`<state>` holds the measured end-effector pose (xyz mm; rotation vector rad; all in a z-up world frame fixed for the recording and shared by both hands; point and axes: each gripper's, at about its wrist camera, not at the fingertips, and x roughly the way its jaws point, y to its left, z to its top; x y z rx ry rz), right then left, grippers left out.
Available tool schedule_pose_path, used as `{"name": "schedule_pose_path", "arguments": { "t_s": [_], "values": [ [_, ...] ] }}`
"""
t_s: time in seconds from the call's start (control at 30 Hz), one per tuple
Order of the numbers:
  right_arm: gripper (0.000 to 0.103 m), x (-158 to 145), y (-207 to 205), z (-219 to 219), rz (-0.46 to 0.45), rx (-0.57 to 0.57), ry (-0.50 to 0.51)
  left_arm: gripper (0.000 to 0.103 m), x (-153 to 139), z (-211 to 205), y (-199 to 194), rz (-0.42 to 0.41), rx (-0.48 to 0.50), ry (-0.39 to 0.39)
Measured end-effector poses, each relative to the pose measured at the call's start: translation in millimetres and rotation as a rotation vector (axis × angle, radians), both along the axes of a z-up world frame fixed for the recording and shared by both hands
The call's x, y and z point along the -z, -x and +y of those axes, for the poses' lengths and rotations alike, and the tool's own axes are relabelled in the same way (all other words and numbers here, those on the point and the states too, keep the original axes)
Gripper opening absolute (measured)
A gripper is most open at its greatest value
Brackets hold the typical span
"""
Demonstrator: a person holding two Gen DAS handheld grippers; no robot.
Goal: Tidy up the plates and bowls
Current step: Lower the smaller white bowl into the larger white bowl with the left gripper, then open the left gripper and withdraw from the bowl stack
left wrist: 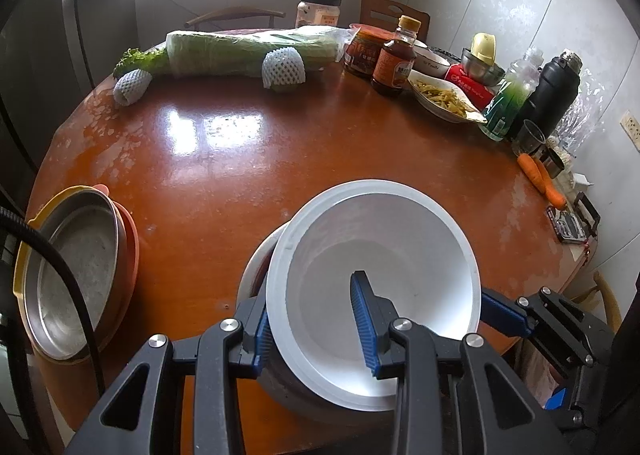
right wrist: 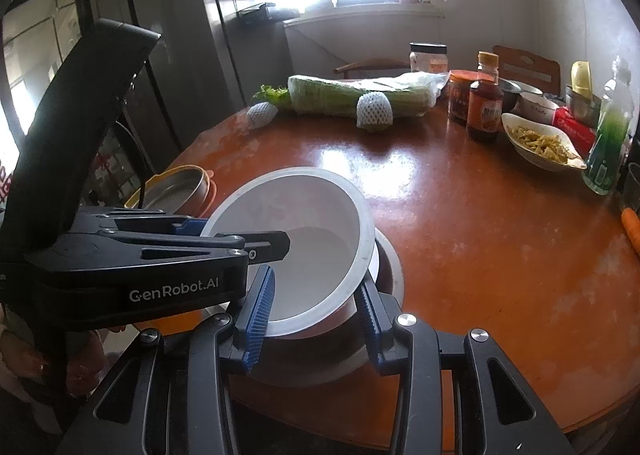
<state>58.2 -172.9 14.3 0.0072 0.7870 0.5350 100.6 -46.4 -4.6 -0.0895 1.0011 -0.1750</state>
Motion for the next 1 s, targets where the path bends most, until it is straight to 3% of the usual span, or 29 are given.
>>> {"name": "schedule_pose_path", "arguments": {
  "t_s": [1.0],
  "values": [
    [0.043,2.5,-3.7,-4.8,0.001,0.022,0.018,0.036,-1.0,7.1,4.1,-0.011,-0.009,-0.002]
  ]
}}
